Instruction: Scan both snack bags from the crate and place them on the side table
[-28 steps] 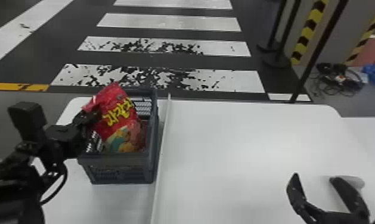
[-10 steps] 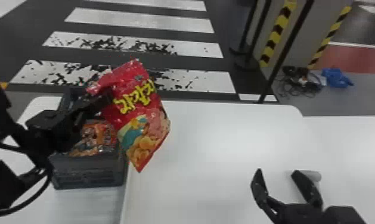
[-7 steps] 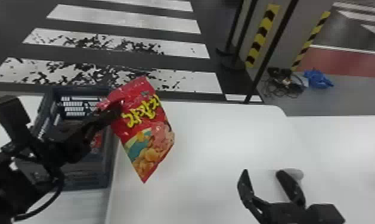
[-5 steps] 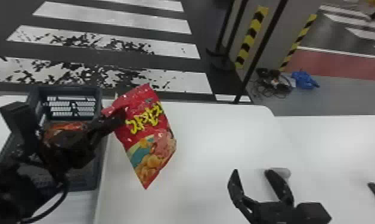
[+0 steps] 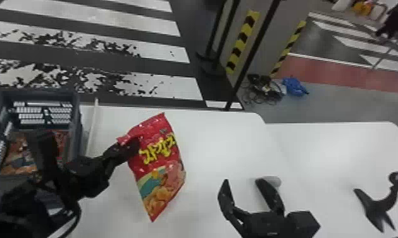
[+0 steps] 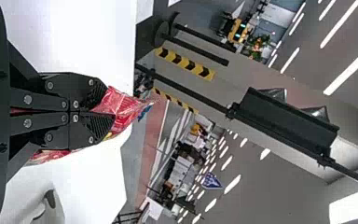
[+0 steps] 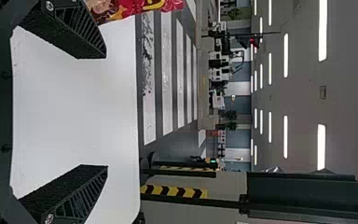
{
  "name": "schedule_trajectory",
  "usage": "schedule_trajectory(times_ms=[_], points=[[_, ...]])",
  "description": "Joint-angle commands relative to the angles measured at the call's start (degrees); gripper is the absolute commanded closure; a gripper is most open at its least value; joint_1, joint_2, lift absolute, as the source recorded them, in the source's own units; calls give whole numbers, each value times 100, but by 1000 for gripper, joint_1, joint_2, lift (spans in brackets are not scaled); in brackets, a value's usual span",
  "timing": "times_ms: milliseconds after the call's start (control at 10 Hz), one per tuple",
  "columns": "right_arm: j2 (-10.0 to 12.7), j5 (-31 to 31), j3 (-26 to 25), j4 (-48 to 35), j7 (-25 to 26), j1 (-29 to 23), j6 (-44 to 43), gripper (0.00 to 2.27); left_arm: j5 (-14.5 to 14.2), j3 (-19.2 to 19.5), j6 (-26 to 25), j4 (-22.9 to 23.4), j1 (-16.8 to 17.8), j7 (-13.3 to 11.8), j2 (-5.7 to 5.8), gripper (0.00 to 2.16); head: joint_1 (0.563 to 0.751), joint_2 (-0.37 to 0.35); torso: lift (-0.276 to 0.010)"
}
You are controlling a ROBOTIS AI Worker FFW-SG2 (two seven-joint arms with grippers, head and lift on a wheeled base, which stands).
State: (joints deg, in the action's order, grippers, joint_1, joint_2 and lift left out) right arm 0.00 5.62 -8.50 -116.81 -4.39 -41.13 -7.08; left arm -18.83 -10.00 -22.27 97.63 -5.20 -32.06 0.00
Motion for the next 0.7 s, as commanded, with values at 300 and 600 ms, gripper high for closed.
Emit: schedule_trajectory(times_ms=[300, 600], points=[[5, 0, -3, 1, 0, 0, 1, 76, 195, -776, 807, -1932, 845, 148, -15, 2142, 695, -350, -98], [5, 27, -3, 1, 0, -35, 1, 76, 424, -1576, 1528, -3312, 1645, 649, -15, 2138, 695, -350, -98]])
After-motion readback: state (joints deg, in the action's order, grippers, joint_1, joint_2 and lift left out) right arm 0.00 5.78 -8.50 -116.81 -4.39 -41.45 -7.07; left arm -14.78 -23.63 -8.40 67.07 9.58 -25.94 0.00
